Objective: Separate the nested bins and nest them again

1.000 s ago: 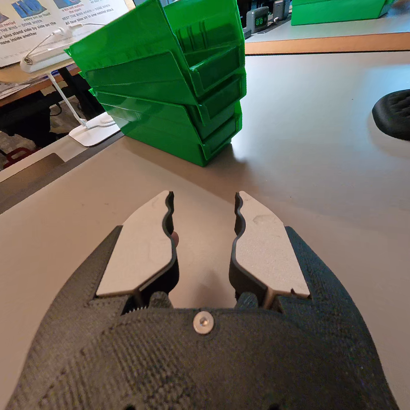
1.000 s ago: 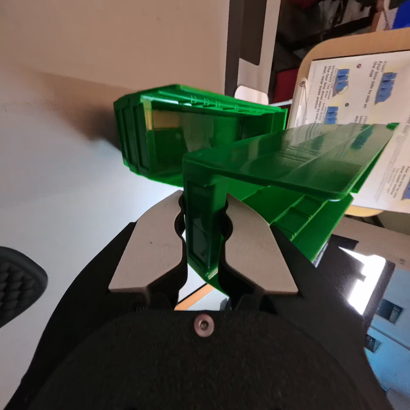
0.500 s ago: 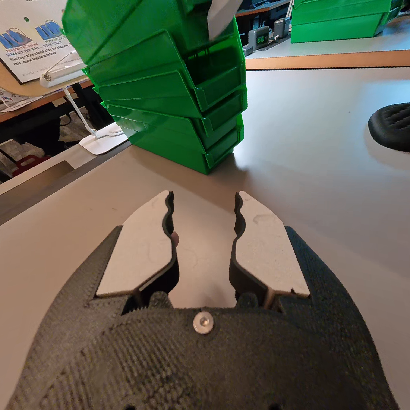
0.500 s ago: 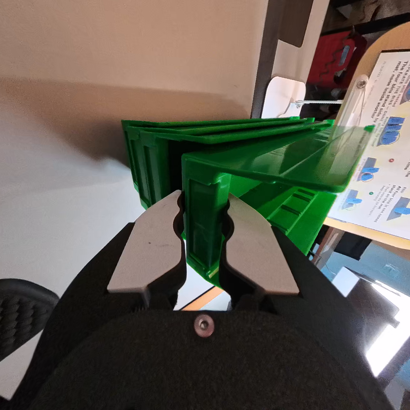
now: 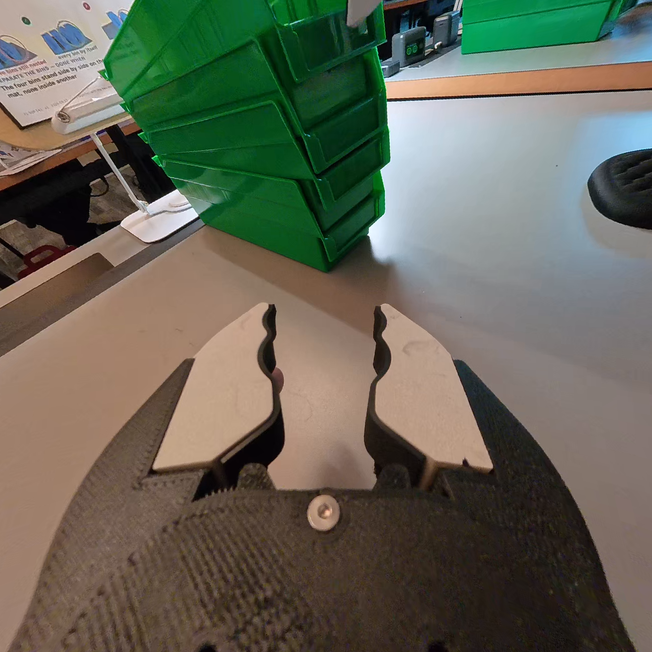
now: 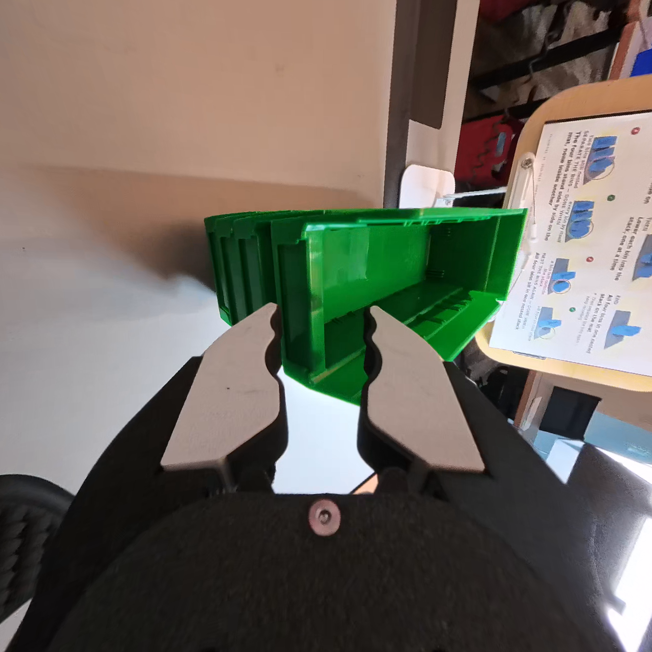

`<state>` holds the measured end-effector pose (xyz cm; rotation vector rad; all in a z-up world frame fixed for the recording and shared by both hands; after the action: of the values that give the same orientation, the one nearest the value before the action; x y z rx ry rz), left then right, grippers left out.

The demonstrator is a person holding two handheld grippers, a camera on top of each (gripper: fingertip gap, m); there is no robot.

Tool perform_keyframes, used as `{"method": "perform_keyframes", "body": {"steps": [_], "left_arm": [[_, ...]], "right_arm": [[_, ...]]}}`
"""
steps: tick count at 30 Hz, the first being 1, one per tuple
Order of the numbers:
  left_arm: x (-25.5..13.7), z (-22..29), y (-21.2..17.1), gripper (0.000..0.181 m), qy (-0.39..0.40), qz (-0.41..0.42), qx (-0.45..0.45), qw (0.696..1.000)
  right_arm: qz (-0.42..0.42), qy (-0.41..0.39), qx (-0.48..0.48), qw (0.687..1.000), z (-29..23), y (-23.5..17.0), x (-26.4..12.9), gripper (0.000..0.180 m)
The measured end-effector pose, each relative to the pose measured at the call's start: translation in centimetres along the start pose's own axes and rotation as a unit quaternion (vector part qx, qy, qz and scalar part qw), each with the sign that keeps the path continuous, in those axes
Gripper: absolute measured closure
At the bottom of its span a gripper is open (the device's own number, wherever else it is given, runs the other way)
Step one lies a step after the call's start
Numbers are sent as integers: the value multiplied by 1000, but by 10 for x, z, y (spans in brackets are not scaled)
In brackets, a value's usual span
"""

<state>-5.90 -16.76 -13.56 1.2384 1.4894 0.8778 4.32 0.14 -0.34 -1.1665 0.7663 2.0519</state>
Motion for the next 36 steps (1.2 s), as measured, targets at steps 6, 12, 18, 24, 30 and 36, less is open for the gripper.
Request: {"method": "perform_keyframes", "body": {"steps": [6, 12, 18, 24, 30, 36], "left_arm": [[1, 2, -2, 127, -2, -5, 4, 1000], [1, -1, -1, 127, 1, -3, -6, 1000], [6, 4, -5, 128, -6, -13, -1, 1000], [10, 7, -6, 128, -3, -9, 4, 1000], [14, -1, -6, 128, 10, 17, 29, 999], [20, -28, -11, 130, 64, 25, 61, 996]], "right_arm": [[82, -46, 9, 996, -11, -6, -2, 142], [291, -84, 88, 949, -48, -14, -18, 144], [362, -110, 215, 900, -84, -64, 11, 142], [384, -133, 295, 865, -103, -105, 62, 134], [406, -106, 353, 836, -102, -118, 86, 126], [388, -104, 343, 849, -103, -115, 96, 125]]}}
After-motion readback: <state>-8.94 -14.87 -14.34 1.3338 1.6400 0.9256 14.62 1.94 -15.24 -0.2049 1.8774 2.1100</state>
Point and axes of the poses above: each gripper's, where its closed fingertips meet, x out along the fingers, y out of its top, z = x × y across the jaws, the point moved 6 cm from there along -x, back along the fingers, and after that the axes turned 14 degrees about y, right-handed, at the moved point
